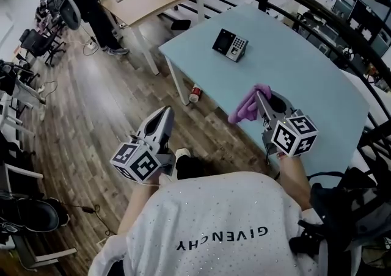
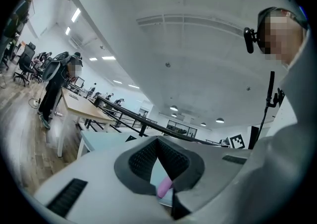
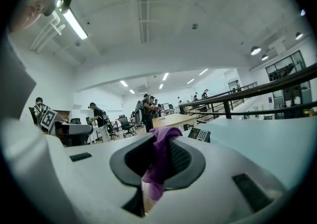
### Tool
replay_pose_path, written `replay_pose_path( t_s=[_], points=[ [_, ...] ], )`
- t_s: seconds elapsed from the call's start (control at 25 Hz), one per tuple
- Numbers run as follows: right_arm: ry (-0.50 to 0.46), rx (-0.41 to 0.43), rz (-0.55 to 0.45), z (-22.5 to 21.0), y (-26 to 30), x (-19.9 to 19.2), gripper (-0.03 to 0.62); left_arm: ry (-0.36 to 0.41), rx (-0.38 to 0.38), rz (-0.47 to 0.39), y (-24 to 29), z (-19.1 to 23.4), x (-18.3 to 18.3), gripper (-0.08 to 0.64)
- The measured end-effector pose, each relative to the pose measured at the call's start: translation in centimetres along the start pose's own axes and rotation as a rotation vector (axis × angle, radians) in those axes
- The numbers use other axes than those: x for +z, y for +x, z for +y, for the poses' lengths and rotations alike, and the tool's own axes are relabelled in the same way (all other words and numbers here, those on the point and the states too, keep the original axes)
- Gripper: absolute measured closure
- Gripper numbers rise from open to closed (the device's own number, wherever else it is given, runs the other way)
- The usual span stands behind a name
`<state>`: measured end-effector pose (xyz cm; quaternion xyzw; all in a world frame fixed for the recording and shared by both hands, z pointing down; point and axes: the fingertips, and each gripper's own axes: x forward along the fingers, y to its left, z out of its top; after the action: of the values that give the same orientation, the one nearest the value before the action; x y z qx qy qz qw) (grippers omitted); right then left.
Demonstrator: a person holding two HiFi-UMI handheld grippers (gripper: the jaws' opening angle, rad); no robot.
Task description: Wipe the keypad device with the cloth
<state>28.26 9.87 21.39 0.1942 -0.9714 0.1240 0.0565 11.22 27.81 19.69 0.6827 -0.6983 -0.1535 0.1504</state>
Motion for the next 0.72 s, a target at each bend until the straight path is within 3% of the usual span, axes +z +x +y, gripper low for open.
replay_pose_path(
  t_s=[0.28, 0.72],
  points=[
    [-0.035, -0.016, 0.003, -1.1, 3.9, 0.2, 0.552, -0.019, -0.014, -0.001, 3.4, 3.8, 0.4, 0.558],
    [-0.059, -0.076, -0.003, -2.4, 11.3, 2.6, 0.552, -0.014, -0.133, 0.013, 11.1, 9.5, 4.2, 0.558]
  ],
)
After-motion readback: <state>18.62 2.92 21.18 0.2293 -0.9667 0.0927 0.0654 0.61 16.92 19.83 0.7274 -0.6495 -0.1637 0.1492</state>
